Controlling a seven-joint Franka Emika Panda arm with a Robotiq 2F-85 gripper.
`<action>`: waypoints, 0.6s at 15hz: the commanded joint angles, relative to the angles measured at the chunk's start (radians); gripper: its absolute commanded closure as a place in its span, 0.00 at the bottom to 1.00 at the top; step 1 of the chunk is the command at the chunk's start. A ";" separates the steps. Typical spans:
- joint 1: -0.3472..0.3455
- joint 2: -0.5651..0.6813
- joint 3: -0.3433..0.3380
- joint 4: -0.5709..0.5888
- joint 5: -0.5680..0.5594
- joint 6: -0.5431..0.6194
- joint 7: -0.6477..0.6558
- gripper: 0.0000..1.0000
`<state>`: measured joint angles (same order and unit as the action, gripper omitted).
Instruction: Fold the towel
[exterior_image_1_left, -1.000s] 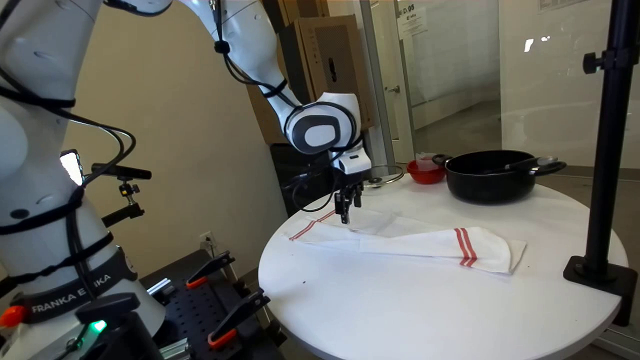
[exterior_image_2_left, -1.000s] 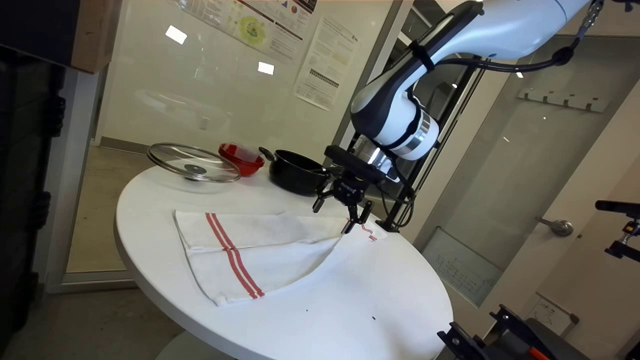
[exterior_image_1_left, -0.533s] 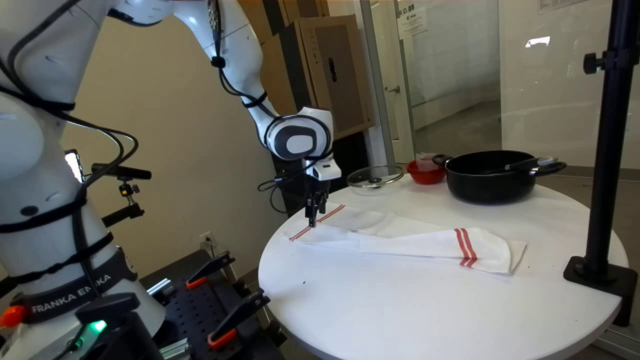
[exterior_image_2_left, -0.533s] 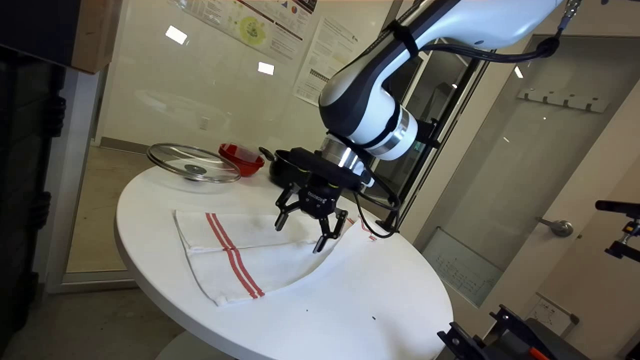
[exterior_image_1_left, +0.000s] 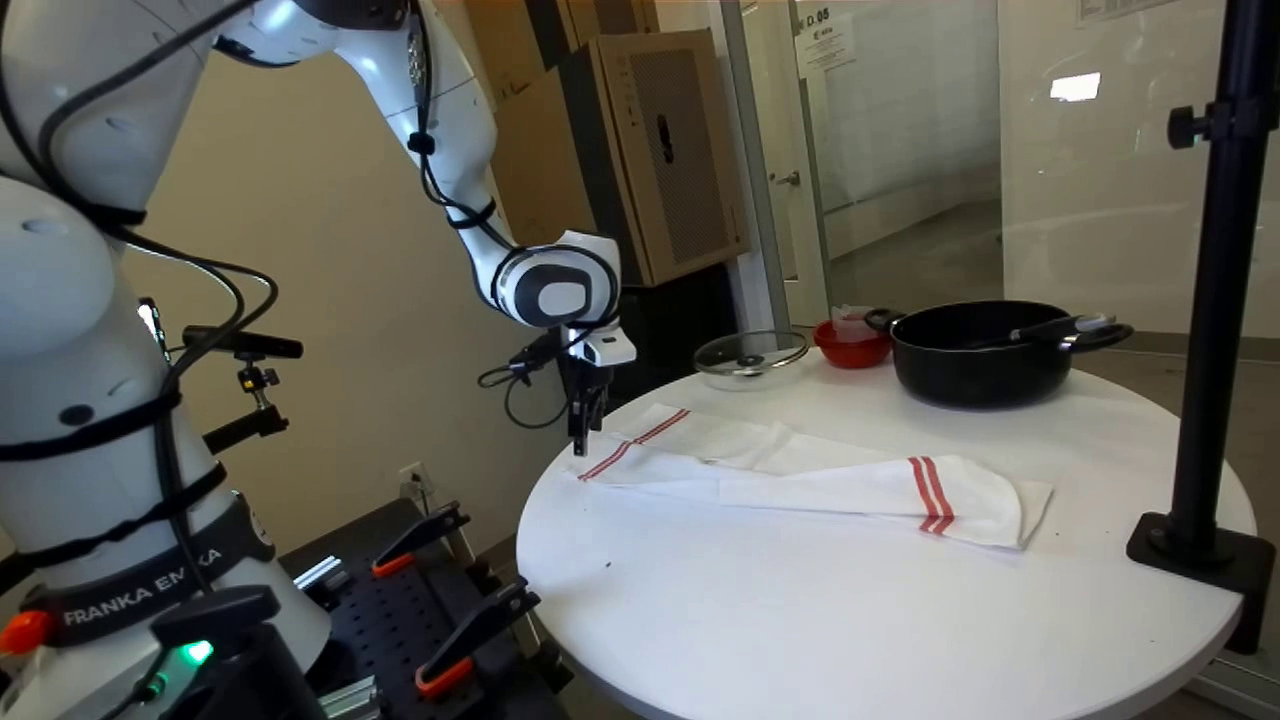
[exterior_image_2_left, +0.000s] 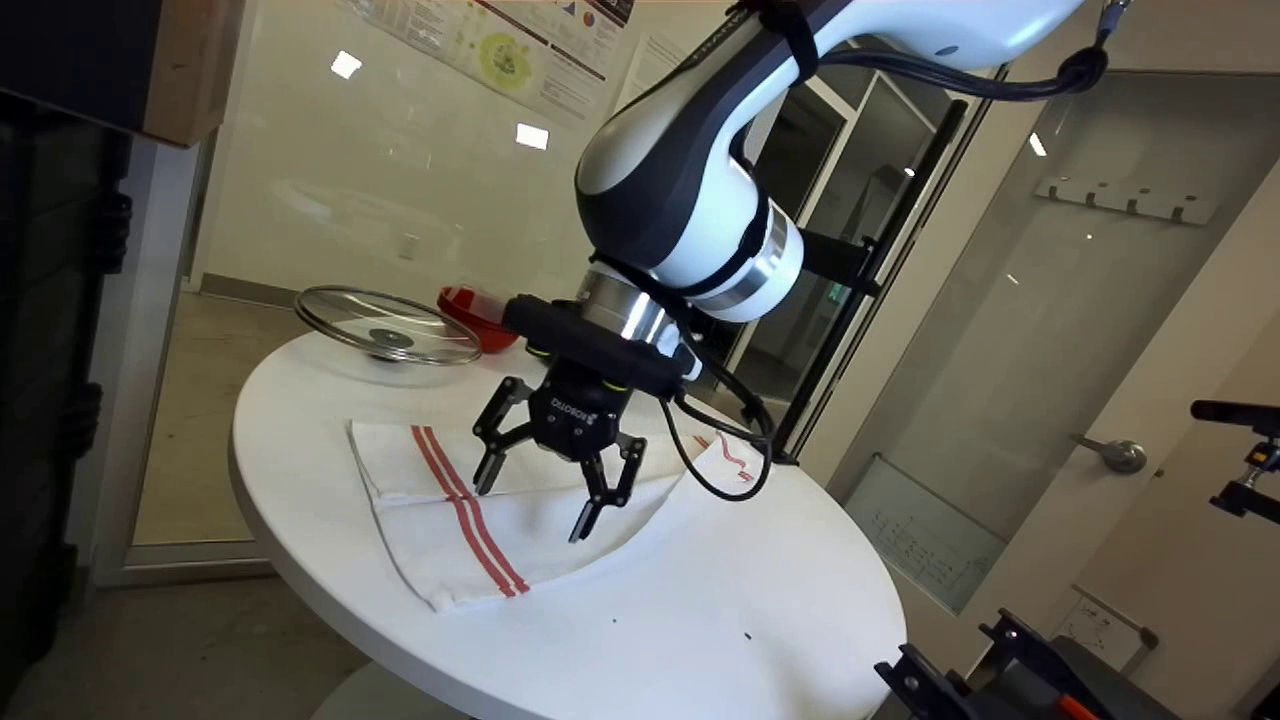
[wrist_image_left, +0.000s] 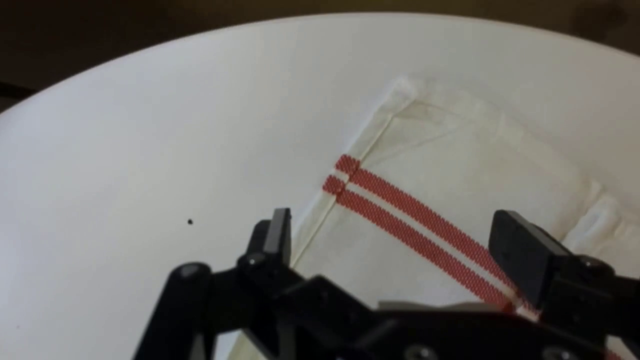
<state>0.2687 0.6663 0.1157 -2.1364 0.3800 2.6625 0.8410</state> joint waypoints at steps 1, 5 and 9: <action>0.032 -0.009 0.035 -0.034 0.008 0.038 0.000 0.00; 0.067 0.021 0.043 -0.053 0.001 0.094 0.004 0.00; 0.098 0.093 0.012 -0.034 -0.013 0.160 0.018 0.00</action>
<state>0.3409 0.7085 0.1543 -2.1872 0.3799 2.7687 0.8410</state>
